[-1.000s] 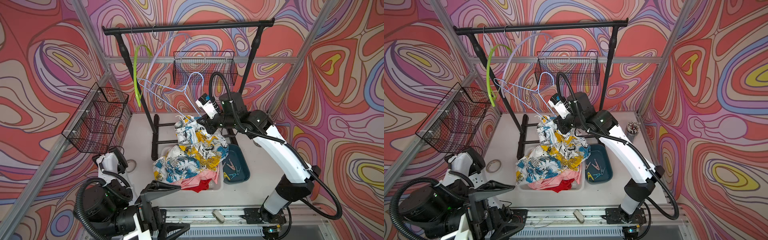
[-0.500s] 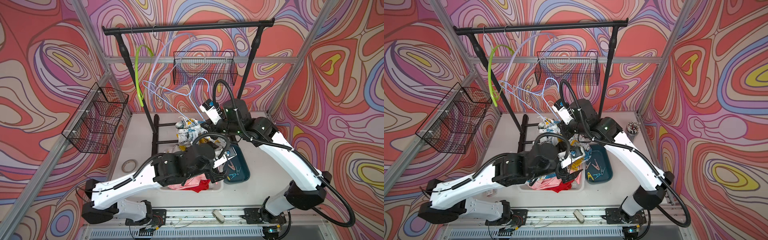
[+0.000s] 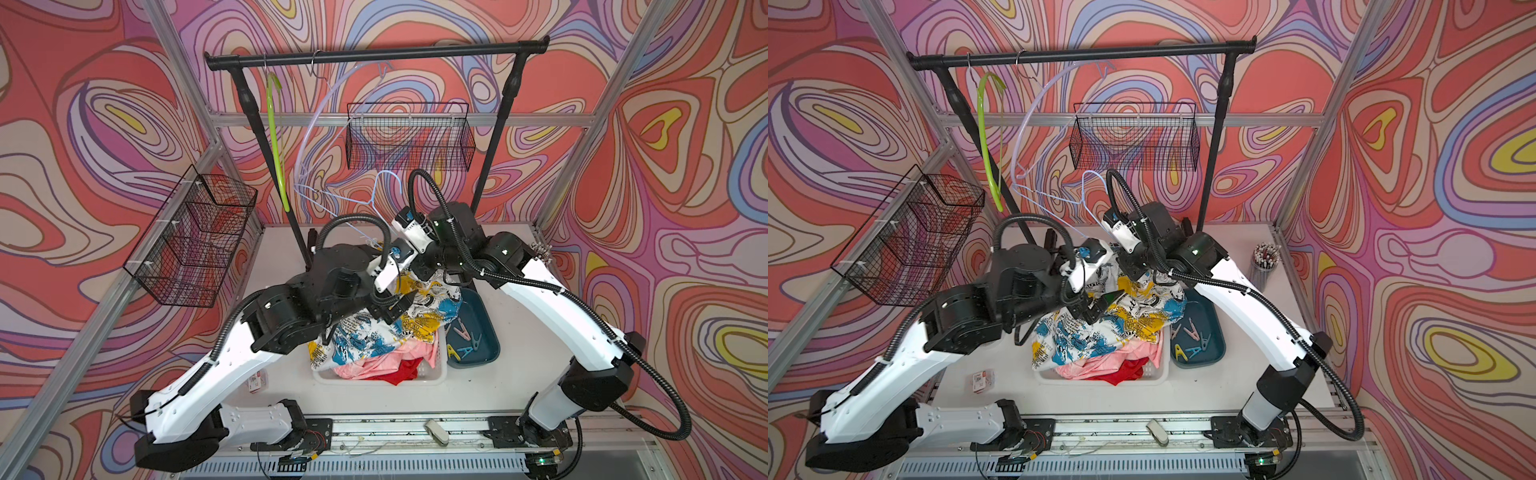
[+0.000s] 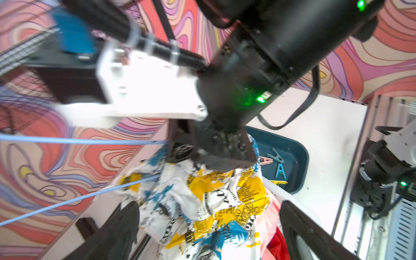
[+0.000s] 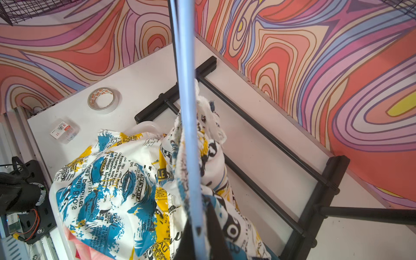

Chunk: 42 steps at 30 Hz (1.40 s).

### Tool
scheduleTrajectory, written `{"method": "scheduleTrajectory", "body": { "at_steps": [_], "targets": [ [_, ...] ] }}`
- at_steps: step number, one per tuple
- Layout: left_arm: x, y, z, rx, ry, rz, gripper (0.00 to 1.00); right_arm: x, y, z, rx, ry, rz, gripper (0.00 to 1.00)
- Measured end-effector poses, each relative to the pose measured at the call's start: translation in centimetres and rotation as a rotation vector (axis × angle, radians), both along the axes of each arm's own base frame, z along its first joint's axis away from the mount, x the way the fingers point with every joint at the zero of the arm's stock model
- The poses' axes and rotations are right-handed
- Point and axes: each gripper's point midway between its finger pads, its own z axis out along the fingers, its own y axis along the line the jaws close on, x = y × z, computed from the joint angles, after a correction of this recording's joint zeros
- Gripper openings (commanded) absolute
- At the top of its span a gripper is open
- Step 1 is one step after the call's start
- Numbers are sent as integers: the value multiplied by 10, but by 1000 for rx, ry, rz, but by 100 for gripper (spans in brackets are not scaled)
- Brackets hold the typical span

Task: Remove the clothespins securing shorts to the hanger
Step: Remove the shorts from the hanger.

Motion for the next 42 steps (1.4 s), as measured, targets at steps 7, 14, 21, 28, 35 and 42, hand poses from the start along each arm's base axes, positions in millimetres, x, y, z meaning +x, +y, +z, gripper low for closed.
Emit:
{"method": "scheduleTrajectory", "body": {
  "at_steps": [7, 14, 21, 28, 35, 42],
  "targets": [
    [11, 75, 48, 47, -193, 195, 100, -24, -12, 10, -9, 12, 58, 0],
    [35, 93, 75, 188, -283, 284, 100, -58, -26, 15, -24, 64, 141, 0],
    [57, 73, 63, 341, -258, 219, 100, -81, -32, 28, -20, 89, 210, 0],
    [64, 67, 51, 425, -238, 168, 97, -107, -30, 41, -24, 95, 291, 0],
    [62, 64, 44, 464, -235, 119, 82, -110, -10, 7, -141, 167, 321, 0],
    [41, 75, 30, 469, -220, 70, 51, -112, -5, 31, -118, 97, 357, 0]
  ]
}}
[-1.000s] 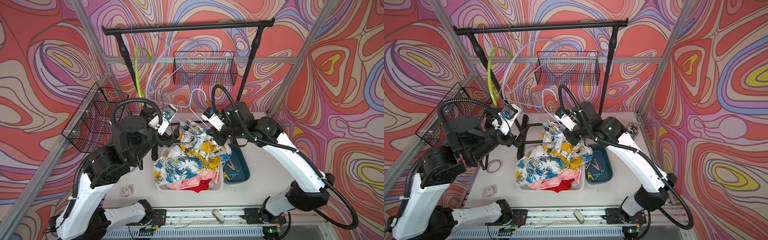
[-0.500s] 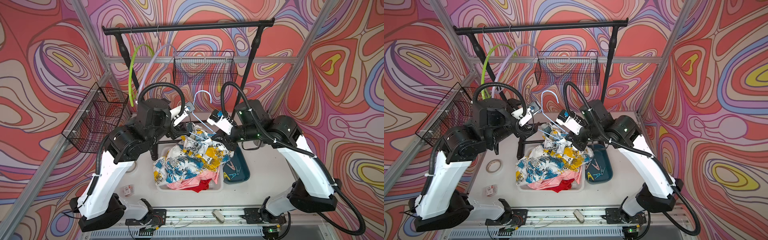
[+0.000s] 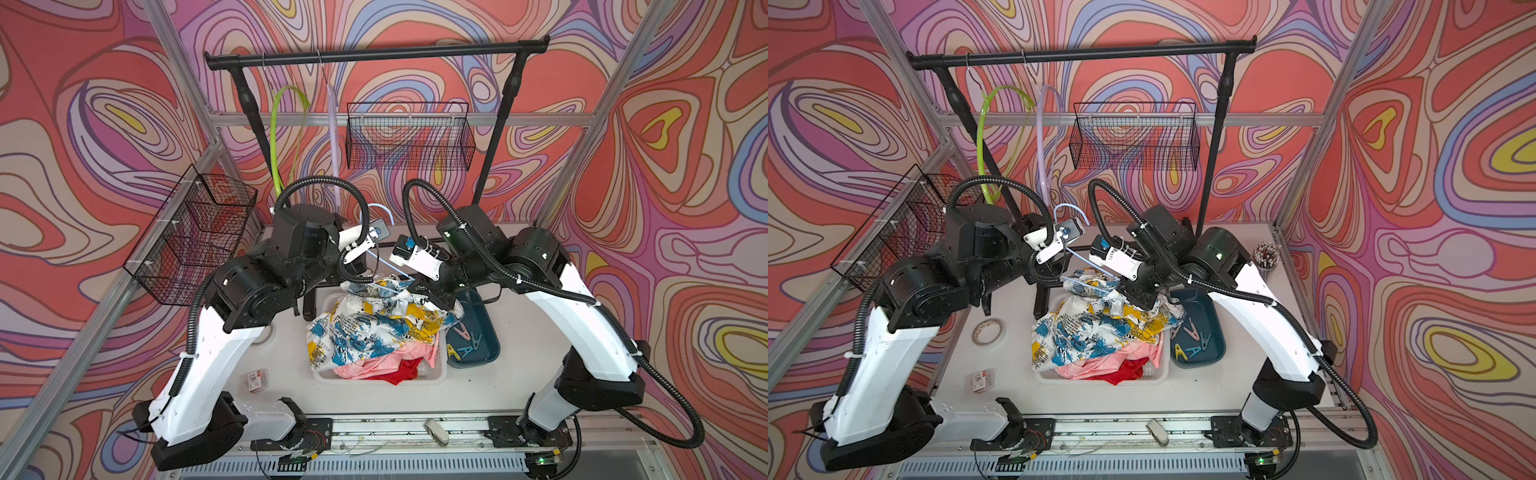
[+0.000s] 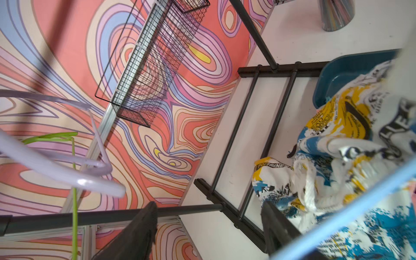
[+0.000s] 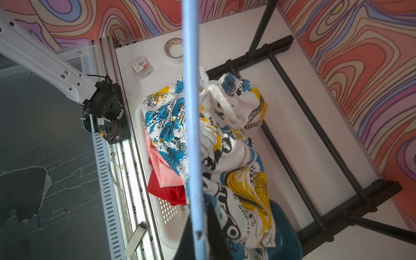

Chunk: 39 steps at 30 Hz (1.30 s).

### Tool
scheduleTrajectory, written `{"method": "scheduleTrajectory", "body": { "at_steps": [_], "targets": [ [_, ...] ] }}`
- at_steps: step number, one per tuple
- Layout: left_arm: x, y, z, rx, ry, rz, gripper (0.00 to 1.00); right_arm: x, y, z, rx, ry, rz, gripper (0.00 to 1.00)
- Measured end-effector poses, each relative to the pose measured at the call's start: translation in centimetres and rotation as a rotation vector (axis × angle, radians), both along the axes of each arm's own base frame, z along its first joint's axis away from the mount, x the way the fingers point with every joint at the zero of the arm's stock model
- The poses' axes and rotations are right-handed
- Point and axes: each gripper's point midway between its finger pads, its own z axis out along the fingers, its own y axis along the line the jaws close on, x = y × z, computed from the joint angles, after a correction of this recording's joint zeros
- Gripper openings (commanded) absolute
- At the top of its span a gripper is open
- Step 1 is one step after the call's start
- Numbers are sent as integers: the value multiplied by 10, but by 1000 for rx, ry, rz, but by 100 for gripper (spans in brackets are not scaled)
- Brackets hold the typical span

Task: Remove the clothespins securing shorts to the hanger
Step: Remove the shorts from the hanger.

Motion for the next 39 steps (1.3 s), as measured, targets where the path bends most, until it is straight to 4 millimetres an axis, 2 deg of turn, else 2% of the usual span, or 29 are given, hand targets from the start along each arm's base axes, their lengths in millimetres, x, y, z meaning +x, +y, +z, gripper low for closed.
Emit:
{"method": "scheduleTrajectory", "body": {
  "at_steps": [1, 3, 5, 6, 8, 10, 14, 17, 22, 24, 28, 33, 36, 39],
  "targets": [
    [-5, 3, -2, -1, 2, -7, 43, -1, 0, 4, 8, -10, 5, 0],
    [-14, 10, -3, -13, -3, -14, 34, -3, -1, 9, 18, -19, 15, 0],
    [-21, 15, -1, -27, -14, -19, 15, -5, 0, 9, 19, -16, 28, 0],
    [-23, 17, 2, -35, -23, -20, 8, -6, 0, 9, 17, -15, 35, 0],
    [-27, 20, 4, -27, -37, -29, 0, -6, 2, 8, 17, -14, 45, 0],
    [-30, 24, -6, 19, -20, -34, 0, -2, 4, 10, 19, -30, 41, 0],
    [-28, 29, -9, 33, -24, -10, 0, 4, 6, 10, 14, -49, 24, 0],
    [-32, 37, -6, 23, -42, 9, 0, 6, 11, 14, 34, -64, 28, 7],
    [-44, 54, -2, -17, -65, 51, 0, 11, 21, 31, 113, -84, 7, 39],
    [-48, 63, 1, -34, -78, 77, 0, 15, 23, 34, 133, -80, -13, 45],
    [-55, 79, 5, -56, -103, 125, 0, 21, 28, 36, 157, -69, -44, 52],
    [-61, 93, 6, -72, -118, 173, 0, 30, 29, 43, 189, -86, -105, 57],
    [-64, 99, 0, -78, -118, 189, 0, 34, 23, 52, 211, -107, -147, 62],
    [-67, 102, -6, -81, -113, 197, 0, 29, 9, 68, 242, -134, -181, 67]
  ]
}}
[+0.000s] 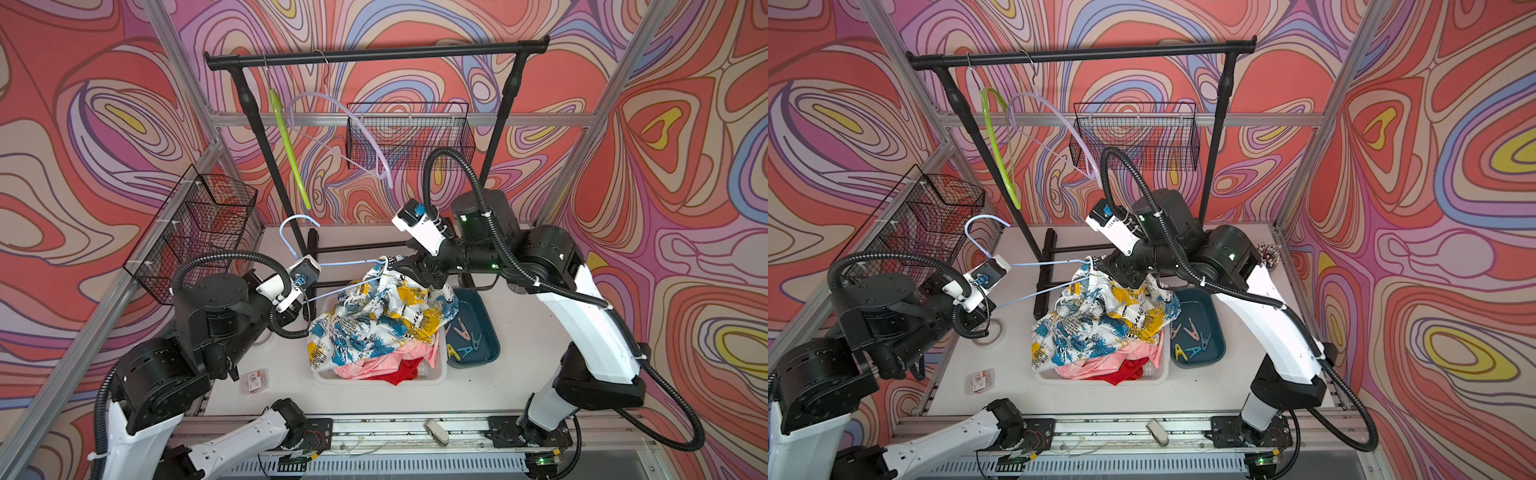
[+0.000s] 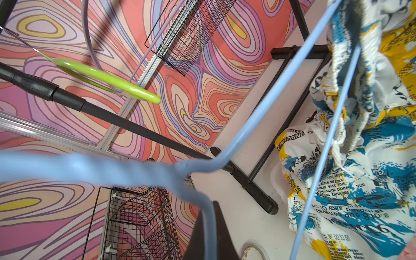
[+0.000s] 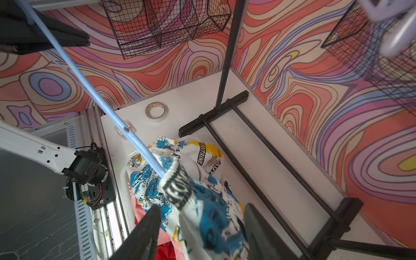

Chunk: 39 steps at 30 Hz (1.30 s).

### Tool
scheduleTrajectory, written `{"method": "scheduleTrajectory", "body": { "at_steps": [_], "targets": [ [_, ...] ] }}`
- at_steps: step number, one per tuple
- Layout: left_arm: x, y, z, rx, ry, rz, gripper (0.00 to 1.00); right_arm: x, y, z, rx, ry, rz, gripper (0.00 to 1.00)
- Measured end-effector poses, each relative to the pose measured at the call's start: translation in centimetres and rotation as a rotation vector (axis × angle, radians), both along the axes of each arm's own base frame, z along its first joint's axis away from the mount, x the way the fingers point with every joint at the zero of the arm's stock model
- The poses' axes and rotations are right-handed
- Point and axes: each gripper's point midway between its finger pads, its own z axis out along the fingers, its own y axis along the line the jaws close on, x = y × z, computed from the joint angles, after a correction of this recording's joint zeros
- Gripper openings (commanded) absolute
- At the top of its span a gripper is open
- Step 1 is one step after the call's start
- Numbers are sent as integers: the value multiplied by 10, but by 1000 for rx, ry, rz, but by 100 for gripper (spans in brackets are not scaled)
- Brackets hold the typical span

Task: Remove the clothespins securing shorts to the hanger
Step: Remove the shorts from the hanger.

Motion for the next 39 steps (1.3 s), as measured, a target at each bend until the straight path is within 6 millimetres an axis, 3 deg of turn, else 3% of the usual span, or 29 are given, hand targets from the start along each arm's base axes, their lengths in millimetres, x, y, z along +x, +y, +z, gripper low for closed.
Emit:
{"method": "scheduleTrajectory", "body": {
  "at_steps": [3, 6, 9, 14, 16, 17, 18, 21, 25, 30, 35, 39],
  "targets": [
    [-1, 2, -1, -4, -2, 6, 0, -8, -19, 14, 20, -26, -29, 68],
    [-3, 4, 0, -13, -6, 8, 0, -11, -34, 12, 2, -26, -69, 70],
    [-4, 5, 4, -22, -13, 10, 0, -8, -38, -10, -60, 11, -96, 70],
    [-2, 5, 4, -31, -9, 19, 0, 2, -25, -62, -177, 102, -102, 70],
    [0, 3, 3, -27, -2, 20, 0, 6, -21, -76, -205, 119, -107, 66],
    [0, 2, 2, -28, 0, 19, 0, 9, -19, -80, -215, 120, -112, 61],
    [1, 1, 2, -29, 1, 17, 0, 11, -19, -83, -221, 115, -115, 49],
    [0, 1, 3, -33, 0, 13, 0, 19, -16, -86, -222, 93, -136, 0],
    [-1, 4, 11, -49, -18, 23, 0, 32, -20, -92, -241, 49, -194, 0],
    [-3, 11, 20, -61, -39, 53, 0, 44, -45, -96, -287, -4, -296, 0],
    [1, 24, 26, -63, -71, 131, 0, 43, -72, -73, -241, -45, -366, 0],
    [5, 41, 47, -117, -153, 241, 0, 32, -77, -53, -154, -36, -366, 0]
  ]
}}
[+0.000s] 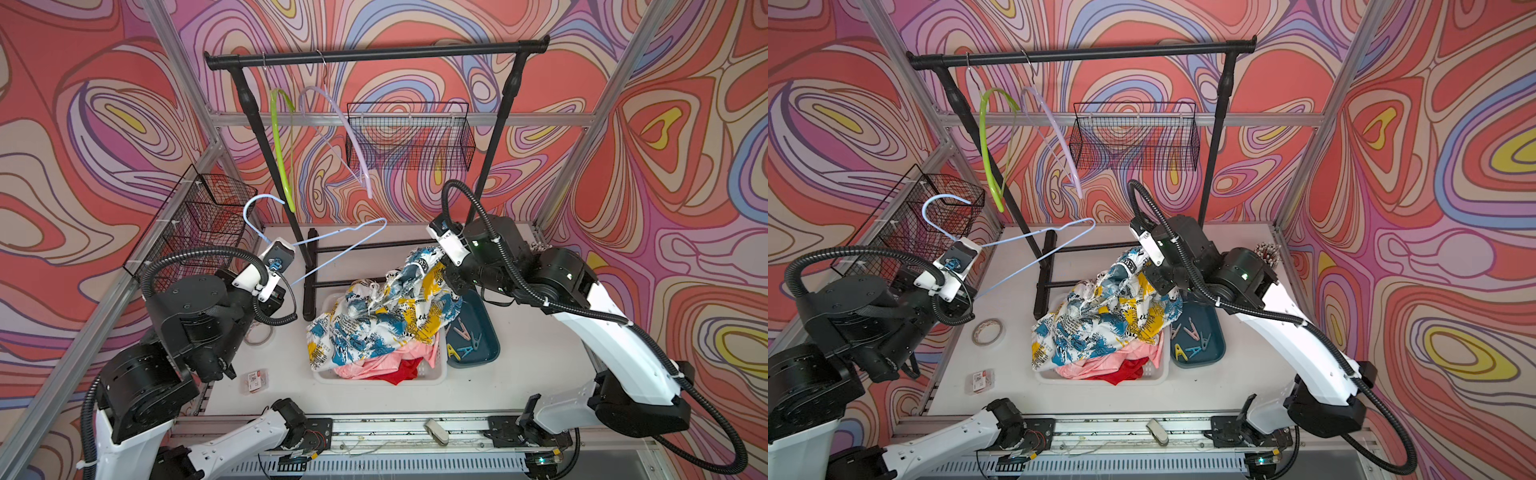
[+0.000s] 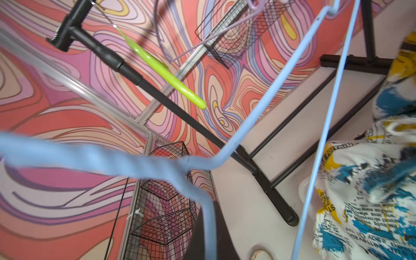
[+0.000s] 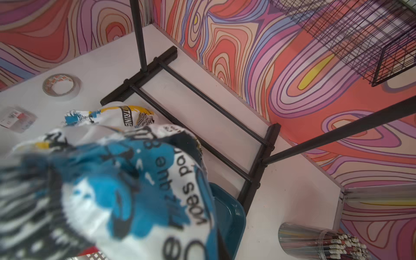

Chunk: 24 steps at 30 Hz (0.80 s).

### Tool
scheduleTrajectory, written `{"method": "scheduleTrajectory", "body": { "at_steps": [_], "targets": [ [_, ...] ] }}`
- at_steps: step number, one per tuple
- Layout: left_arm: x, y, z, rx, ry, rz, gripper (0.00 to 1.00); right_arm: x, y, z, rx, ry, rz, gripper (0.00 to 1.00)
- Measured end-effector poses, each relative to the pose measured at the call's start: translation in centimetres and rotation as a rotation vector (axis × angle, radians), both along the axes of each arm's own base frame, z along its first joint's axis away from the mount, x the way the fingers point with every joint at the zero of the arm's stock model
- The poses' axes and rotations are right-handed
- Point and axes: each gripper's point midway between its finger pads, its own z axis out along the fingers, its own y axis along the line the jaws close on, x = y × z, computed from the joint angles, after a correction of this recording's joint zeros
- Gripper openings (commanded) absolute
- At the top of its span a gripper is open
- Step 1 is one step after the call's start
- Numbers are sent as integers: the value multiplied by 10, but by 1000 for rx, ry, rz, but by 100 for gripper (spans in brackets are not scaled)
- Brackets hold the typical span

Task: Remove the clothespins securing shorts to the hanger
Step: Place the shorts in the basket.

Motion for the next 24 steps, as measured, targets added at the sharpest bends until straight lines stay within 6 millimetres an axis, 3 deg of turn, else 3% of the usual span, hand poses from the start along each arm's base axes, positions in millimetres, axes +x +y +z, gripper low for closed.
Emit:
{"method": "scheduleTrajectory", "body": {
  "at_steps": [9, 12, 14, 17, 19, 22, 24],
  "targets": [
    [-5, 45, 59, -226, -208, 259, 0, -26, 16, 38, 188, 43, 95, 0],
    [-1, 47, 69, -267, -232, 304, 0, -40, 35, 35, 216, 72, 156, 0],
    [5, 42, 68, -279, -229, 318, 0, -52, 59, 17, 210, 110, 215, 0],
    [14, 35, 63, -289, -216, 323, 0, -61, 105, -34, 171, 186, 281, 0],
    [17, 32, 60, -301, -210, 327, 0, -61, 137, -83, 147, 257, 306, 0],
    [19, 30, 55, -318, -203, 329, 0, -56, 169, -149, 115, 351, 306, 0],
    [19, 31, 52, -336, -202, 329, 0, -52, 186, -181, 104, 384, 300, 0]
  ]
}}
